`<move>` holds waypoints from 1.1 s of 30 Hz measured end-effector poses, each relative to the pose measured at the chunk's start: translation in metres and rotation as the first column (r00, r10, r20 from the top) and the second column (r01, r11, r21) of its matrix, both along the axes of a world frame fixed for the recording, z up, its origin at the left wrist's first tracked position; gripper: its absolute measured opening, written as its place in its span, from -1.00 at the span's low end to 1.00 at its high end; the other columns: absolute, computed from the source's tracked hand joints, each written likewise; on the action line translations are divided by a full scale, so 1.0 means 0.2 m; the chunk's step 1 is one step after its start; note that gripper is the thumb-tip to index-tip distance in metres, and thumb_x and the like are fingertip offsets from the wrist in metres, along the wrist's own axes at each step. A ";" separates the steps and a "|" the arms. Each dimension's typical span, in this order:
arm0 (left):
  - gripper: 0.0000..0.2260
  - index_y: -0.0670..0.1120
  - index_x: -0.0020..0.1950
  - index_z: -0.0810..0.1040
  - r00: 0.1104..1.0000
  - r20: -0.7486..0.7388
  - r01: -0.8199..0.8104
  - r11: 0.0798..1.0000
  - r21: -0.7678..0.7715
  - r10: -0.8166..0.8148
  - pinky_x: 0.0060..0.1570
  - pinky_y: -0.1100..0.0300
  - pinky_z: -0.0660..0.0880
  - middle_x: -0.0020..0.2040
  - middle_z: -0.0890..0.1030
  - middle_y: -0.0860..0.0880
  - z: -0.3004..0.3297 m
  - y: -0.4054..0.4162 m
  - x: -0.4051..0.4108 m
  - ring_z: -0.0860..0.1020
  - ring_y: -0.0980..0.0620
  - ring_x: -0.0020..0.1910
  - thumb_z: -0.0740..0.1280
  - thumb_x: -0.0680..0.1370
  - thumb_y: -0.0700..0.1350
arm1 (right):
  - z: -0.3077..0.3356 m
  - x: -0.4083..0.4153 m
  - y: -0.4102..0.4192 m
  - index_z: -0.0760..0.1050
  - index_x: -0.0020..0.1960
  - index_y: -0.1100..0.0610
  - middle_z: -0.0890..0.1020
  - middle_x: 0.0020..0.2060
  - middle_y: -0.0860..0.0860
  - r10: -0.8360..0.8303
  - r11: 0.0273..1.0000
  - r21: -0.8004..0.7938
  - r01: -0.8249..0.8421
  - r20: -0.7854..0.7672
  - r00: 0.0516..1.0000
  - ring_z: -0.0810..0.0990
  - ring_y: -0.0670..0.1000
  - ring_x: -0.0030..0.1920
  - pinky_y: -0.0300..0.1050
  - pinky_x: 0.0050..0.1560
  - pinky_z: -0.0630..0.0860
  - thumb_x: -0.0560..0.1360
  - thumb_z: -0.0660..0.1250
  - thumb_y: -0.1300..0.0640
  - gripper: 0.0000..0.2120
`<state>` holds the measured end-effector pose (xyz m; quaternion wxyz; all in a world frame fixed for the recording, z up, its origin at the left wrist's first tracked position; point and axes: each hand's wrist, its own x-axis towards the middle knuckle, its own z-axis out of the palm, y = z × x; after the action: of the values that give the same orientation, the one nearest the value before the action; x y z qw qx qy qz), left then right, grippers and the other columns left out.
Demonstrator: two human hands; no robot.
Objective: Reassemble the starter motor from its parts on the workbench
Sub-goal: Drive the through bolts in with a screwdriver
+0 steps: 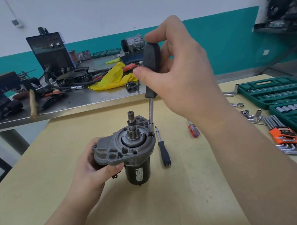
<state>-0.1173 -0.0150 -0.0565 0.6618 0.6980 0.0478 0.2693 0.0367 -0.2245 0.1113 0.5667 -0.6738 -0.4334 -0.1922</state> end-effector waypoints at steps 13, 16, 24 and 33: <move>-0.32 -0.08 0.28 0.61 1.000 -0.005 0.001 1.000 0.020 -0.001 -0.25 0.08 0.54 0.04 0.64 -0.31 0.00 0.00 0.01 0.57 -0.16 -0.12 0.74 0.29 0.16 | 0.02 0.03 -0.03 0.38 0.27 0.07 0.67 -0.04 0.11 0.295 0.953 -0.031 -0.301 -0.125 0.947 0.78 0.11 -0.12 0.06 -0.05 0.75 0.61 0.40 0.36 -0.64; -0.32 -0.08 0.28 0.61 1.000 -0.004 0.005 1.000 0.017 -0.005 -0.23 0.07 0.56 0.05 0.66 -0.30 0.00 0.00 0.01 0.58 -0.19 -0.09 0.74 0.29 0.16 | 0.01 0.01 -0.03 0.38 0.22 -0.03 0.67 -0.07 0.03 0.290 0.955 -0.030 -0.294 -0.084 0.953 0.78 0.09 -0.14 0.03 -0.06 0.75 0.59 0.43 0.31 -0.63; -0.33 -0.08 0.28 0.61 1.000 -0.011 0.014 1.000 0.009 -0.014 -0.21 0.07 0.56 0.08 0.64 -0.35 0.00 0.00 0.00 0.58 -0.23 -0.06 0.75 0.29 0.14 | 0.02 0.05 -0.06 0.47 0.28 0.07 0.72 0.16 0.22 0.591 0.804 0.125 -0.581 -0.273 0.759 0.76 0.26 0.06 0.28 0.14 0.70 0.69 0.26 0.36 -0.74; -0.31 -0.08 0.31 0.61 1.000 -0.009 0.016 1.000 -0.004 -0.016 -0.08 -0.08 0.54 0.13 0.64 -0.36 0.00 0.00 0.00 0.58 -0.28 0.01 0.75 0.29 0.14 | 0.00 0.01 -0.01 0.45 0.10 -0.02 0.65 -0.17 0.08 0.219 0.973 0.097 -0.210 -0.096 0.971 0.70 0.10 -0.19 0.05 -0.05 0.72 0.54 0.54 0.19 -0.70</move>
<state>-0.1168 -0.0143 -0.0563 0.6651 0.6982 0.0458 0.2608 0.0385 -0.2271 0.1121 0.6348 -0.6074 -0.4642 -0.1122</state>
